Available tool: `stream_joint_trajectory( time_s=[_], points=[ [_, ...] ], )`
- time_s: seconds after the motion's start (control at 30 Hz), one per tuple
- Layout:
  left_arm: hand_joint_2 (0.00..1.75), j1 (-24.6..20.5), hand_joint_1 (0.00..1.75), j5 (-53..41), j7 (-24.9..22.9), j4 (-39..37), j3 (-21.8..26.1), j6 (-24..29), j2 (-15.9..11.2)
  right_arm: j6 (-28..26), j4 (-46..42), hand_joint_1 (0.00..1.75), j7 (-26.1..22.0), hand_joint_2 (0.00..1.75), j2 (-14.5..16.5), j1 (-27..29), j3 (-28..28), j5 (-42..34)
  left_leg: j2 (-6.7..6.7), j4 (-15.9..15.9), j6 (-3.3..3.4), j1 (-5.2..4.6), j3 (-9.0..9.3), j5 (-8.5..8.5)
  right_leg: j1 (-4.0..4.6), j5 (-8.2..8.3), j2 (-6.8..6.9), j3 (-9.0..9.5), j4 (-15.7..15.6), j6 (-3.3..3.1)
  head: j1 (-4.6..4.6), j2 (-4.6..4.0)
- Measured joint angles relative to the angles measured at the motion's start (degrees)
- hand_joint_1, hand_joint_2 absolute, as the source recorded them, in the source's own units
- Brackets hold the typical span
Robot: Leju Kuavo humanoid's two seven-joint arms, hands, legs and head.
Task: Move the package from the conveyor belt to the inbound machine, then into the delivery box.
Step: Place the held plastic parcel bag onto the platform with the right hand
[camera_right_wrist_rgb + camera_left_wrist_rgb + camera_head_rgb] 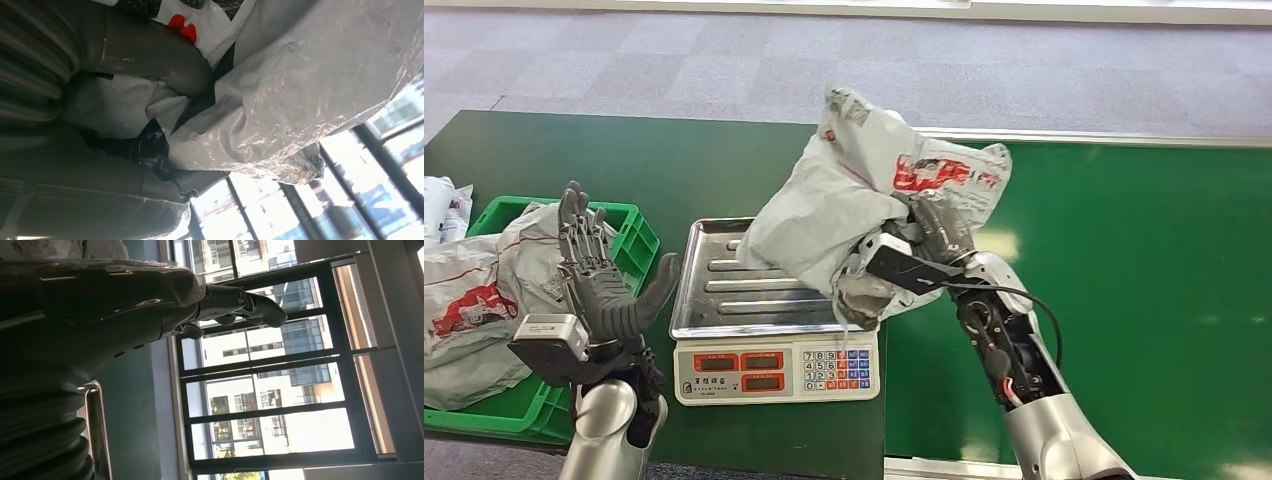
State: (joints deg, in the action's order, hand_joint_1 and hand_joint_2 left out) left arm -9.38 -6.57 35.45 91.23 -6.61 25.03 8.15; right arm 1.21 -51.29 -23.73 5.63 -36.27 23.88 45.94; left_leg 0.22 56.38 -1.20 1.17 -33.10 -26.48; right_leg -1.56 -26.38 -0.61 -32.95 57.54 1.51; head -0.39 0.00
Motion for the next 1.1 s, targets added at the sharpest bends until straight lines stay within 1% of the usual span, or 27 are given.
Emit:
stream_joint_trajectory(
  time_s=[0.17,0.3,0.33,0.37,0.43,0.47,0.5,0.73,0.87,1.1],
  points=[
    [1.75,-0.9,0.00,-0.7,-0.3,0.1,3.3,1.4,0.0,0.2,7.9,1.75,-1.6,1.75,5.1,-0.9,6.1,0.7,-0.08,0.0,-0.01,0.04,-0.01,0.01,0.04,-0.01,0.02,-0.03,0.0,-0.01,-0.02,0.00],
    [1.75,-0.8,0.00,-1.3,-0.4,0.7,5.2,2.0,0.0,0.0,11.6,1.75,-1.8,1.75,7.0,-1.9,8.3,0.1,-0.12,0.0,-0.01,0.03,-0.03,0.01,0.04,-0.01,0.02,-0.02,0.0,-0.01,0.00,0.00],
    [1.75,-0.8,0.00,-1.4,-0.4,0.9,5.6,2.2,0.0,0.0,12.2,1.53,-2.1,1.75,7.2,-2.1,8.6,-0.3,-0.12,0.0,0.00,0.03,-0.03,0.01,0.03,-0.01,0.02,-0.01,0.0,-0.01,0.01,0.00],
    [1.75,-0.8,0.00,-1.5,-0.4,1.0,6.0,2.3,0.0,0.0,12.7,1.18,-2.6,1.75,7.4,-2.4,8.8,-0.8,-0.13,0.0,0.00,0.02,-0.04,0.01,0.02,0.00,0.02,-0.01,0.0,0.00,0.01,0.00],
    [1.75,-0.8,0.00,-1.7,-0.4,1.2,6.6,2.4,0.0,0.0,13.7,0.31,-3.4,1.75,7.6,-3.0,9.1,-1.5,-0.13,0.0,0.00,0.01,-0.04,0.01,0.01,0.00,0.02,-0.01,0.0,0.00,0.01,0.00],
    [1.75,-0.7,0.00,-1.7,-0.4,1.2,6.9,2.4,0.0,0.1,14.0,0.09,-3.6,1.75,7.7,-3.3,9.2,-1.7,-0.13,0.0,0.00,0.01,-0.03,0.01,0.01,0.00,0.02,-0.01,0.0,0.00,0.01,0.00],
    [1.75,-0.7,0.00,-1.7,-0.4,1.3,7.1,2.5,0.0,0.0,14.3,0.00,-3.6,1.75,7.8,-3.6,9.2,-1.8,-0.13,0.0,0.00,0.01,-0.03,0.02,0.01,0.00,0.02,-0.01,0.0,0.00,0.01,0.00],
    [1.75,-0.4,0.00,-2.7,-0.4,1.6,8.0,2.6,0.0,-2.3,15.6,0.00,-3.4,1.75,8.6,-4.2,9.4,-2.3,-0.13,0.0,0.00,0.04,-0.03,0.01,0.04,0.00,0.02,-0.02,0.0,0.00,-0.01,0.00],
    [1.75,0.2,0.00,-3.1,-0.4,1.9,8.2,2.6,0.0,-4.2,15.7,0.00,-4.4,1.75,8.8,-4.2,9.3,-3.2,-0.13,0.0,0.00,0.03,-0.03,0.01,0.03,0.00,0.02,-0.02,0.0,0.00,0.00,0.00],
    [1.75,0.8,0.00,-3.9,-0.4,2.3,8.6,2.3,0.2,-5.1,15.1,0.00,-6.3,1.75,8.8,-4.0,9.0,-5.5,-0.13,0.0,0.00,0.03,-0.02,0.01,0.03,0.00,0.02,-0.03,0.0,0.00,0.00,0.00]
  ],
)
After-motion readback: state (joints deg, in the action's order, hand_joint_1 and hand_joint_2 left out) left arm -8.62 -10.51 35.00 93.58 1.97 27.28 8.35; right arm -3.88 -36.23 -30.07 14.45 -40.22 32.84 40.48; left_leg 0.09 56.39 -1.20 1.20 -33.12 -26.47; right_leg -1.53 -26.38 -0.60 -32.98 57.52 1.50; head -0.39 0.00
